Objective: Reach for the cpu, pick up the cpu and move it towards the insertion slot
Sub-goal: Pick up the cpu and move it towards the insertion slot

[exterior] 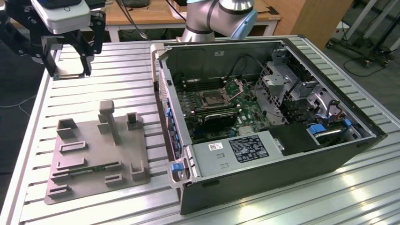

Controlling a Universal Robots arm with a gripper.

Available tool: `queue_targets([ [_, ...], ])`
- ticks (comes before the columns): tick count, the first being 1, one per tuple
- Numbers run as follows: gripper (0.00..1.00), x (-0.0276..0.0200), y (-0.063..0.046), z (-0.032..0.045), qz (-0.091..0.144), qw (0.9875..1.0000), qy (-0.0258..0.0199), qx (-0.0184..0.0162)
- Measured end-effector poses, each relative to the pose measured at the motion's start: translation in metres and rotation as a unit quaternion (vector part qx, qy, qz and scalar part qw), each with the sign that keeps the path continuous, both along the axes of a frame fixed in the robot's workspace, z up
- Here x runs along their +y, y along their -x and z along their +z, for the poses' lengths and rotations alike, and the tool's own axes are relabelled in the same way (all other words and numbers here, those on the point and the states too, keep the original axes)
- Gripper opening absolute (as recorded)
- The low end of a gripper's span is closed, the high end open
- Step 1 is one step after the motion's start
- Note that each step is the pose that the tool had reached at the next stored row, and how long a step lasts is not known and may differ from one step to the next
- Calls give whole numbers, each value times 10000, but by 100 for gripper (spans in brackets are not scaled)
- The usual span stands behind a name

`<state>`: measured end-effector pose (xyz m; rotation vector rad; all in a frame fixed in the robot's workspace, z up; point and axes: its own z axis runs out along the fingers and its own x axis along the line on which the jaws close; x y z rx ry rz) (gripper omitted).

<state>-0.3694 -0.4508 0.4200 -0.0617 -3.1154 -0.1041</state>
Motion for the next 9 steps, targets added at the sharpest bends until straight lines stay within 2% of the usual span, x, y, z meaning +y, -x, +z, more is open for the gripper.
queue_targets([
  [9, 54, 0, -35, 0, 0, 10000, 0, 0],
])
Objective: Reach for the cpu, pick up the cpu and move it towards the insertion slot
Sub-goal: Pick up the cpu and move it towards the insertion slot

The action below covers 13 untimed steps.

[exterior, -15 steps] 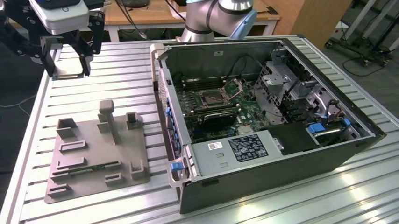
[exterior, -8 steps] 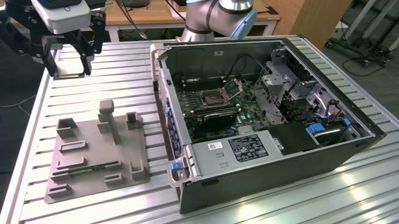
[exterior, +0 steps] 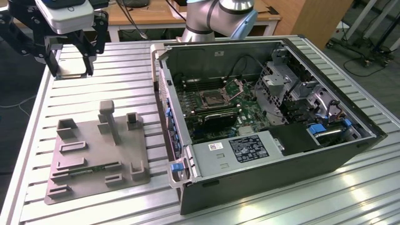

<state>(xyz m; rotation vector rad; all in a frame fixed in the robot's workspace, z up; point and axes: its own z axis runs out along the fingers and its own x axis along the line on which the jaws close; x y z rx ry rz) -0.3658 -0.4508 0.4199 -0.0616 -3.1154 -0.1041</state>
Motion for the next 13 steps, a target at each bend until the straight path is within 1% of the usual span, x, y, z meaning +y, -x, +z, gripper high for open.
queue_targets([
  [13, 54, 4, -31, 0, 0, 10000, 0, 0],
])
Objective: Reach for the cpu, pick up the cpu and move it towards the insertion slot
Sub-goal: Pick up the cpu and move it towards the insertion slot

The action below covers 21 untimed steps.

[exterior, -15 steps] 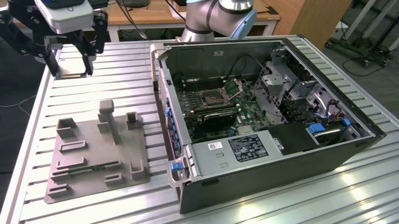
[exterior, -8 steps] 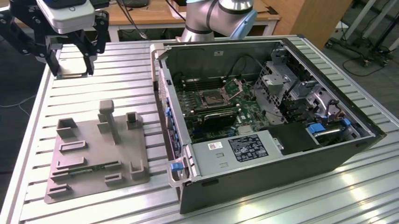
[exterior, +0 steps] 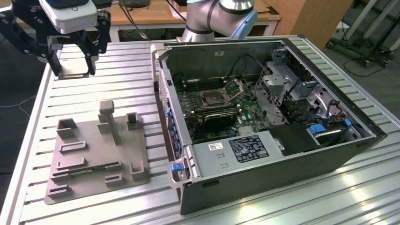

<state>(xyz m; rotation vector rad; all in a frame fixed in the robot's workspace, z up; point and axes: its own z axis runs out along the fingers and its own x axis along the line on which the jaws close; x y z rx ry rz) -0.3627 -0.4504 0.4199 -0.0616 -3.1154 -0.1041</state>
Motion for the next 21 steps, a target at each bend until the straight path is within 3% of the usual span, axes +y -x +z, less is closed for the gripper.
queue_targets([
  [21, 54, 1, -90, 0, 0, 10000, 0, 0],
])
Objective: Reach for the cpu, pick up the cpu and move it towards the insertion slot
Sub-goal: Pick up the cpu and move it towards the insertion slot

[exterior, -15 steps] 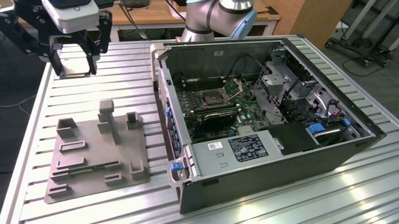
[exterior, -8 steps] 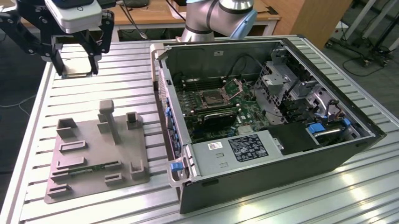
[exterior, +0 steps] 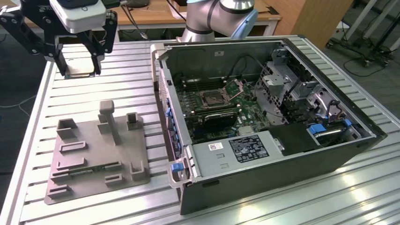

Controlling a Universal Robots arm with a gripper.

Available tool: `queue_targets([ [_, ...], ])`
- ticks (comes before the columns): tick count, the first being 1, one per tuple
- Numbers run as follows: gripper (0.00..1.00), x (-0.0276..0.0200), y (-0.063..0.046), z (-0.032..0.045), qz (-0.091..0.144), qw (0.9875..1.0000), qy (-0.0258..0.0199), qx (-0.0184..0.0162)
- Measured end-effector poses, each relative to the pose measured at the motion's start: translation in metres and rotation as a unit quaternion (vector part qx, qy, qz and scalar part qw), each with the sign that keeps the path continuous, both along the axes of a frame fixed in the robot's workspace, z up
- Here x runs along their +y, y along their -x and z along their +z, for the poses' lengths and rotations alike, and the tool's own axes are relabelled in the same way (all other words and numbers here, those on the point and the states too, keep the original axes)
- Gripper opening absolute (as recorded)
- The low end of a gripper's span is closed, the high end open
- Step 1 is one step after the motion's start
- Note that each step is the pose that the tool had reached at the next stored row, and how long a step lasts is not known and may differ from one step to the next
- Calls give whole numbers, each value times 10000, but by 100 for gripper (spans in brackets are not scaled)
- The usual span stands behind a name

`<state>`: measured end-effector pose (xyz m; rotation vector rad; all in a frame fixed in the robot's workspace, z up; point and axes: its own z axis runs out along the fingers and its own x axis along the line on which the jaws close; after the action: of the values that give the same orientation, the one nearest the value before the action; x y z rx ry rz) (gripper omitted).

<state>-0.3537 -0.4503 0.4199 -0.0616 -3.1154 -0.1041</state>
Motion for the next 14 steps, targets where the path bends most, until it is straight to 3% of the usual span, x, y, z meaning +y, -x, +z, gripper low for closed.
queue_targets([
  [14, 54, 0, -68, 0, 0, 10000, 0, 0],
])
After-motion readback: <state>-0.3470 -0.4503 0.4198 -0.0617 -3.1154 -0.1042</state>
